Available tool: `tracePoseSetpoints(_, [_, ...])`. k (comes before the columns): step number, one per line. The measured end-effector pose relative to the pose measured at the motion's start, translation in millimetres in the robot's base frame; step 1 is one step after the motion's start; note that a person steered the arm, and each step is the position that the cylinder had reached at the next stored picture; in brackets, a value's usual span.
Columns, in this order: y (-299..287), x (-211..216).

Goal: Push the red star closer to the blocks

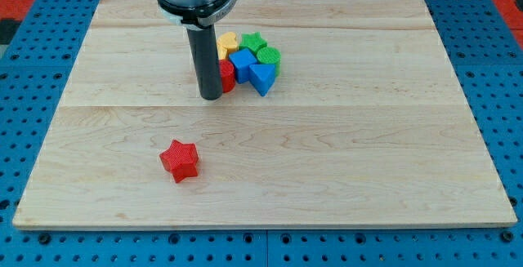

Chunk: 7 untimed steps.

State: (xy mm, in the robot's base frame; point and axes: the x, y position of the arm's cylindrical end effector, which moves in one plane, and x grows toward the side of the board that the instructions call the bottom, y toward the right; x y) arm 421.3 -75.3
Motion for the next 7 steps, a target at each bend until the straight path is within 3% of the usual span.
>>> tracePoseSetpoints(2, [-30,24])
tracePoseSetpoints(4, [-66,85])
tracePoseSetpoints(6, [-63,138])
tracePoseSetpoints(7, [-31,139])
